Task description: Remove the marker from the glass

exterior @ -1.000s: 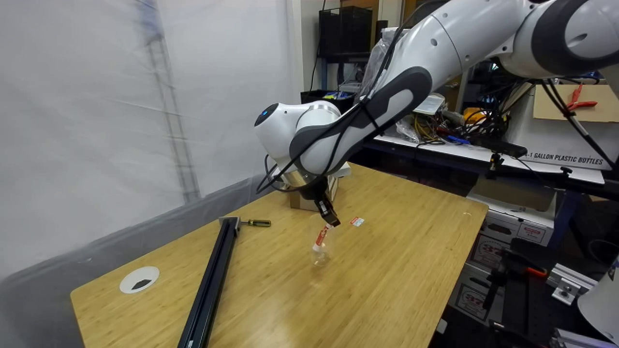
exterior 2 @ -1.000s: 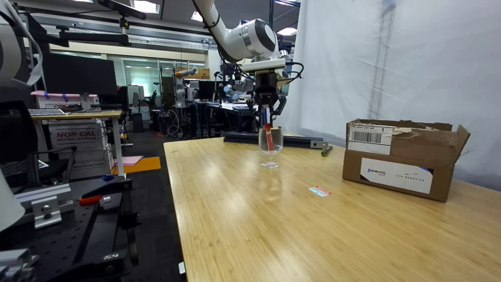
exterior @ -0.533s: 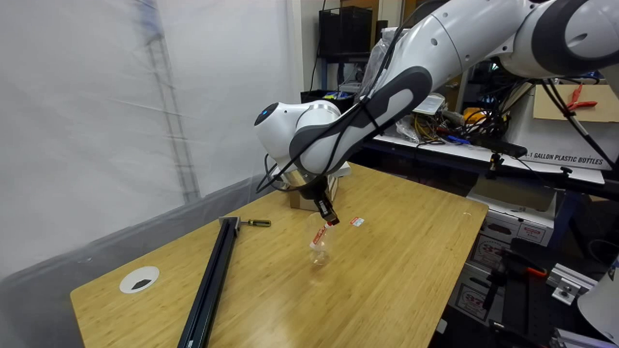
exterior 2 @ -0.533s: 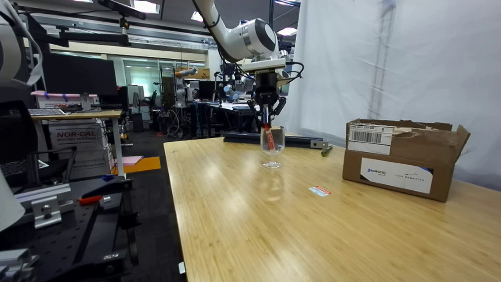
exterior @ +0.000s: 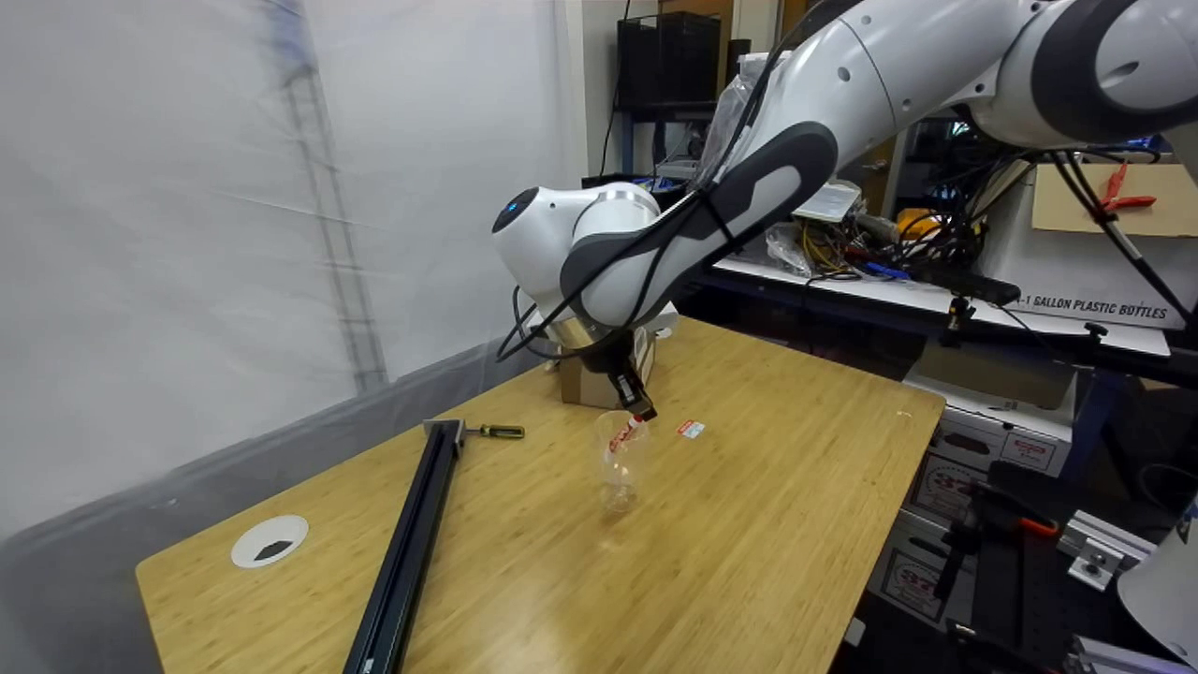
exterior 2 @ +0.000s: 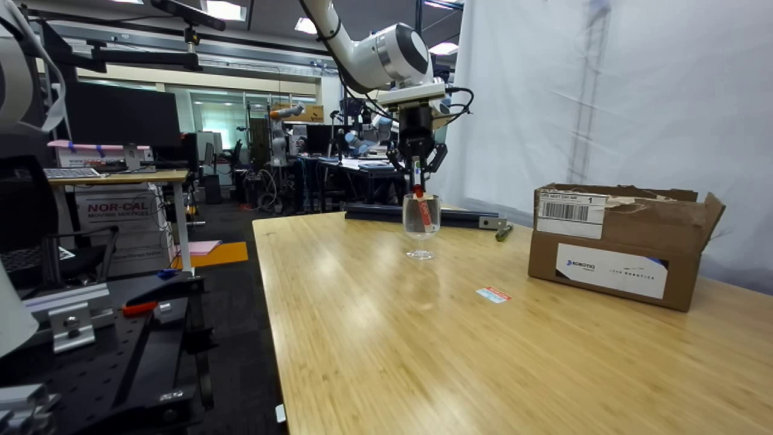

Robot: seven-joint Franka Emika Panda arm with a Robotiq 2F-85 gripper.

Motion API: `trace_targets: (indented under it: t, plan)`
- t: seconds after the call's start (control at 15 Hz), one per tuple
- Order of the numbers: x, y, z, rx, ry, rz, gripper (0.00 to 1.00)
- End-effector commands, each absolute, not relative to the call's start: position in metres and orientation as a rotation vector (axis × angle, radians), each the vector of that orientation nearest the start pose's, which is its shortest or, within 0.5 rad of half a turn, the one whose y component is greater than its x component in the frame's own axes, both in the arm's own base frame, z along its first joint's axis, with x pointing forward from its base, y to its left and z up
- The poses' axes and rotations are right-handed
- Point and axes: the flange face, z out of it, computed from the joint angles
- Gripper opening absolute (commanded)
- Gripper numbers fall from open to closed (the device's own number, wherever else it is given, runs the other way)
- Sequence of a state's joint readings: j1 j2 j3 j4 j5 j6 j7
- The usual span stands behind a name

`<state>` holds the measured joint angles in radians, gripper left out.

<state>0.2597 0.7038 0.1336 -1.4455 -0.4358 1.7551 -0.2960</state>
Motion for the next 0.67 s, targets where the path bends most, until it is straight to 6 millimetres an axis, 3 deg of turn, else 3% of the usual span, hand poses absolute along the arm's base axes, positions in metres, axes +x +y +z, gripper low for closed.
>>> trace_targets:
  t: [0.0,0.6]
  plan:
    - [0.643,0.212,0.272,-3.178,-1.408,0.682,0.05]
    - [0.623,0.220,0.315,-3.190,-1.419,0.925,0.05]
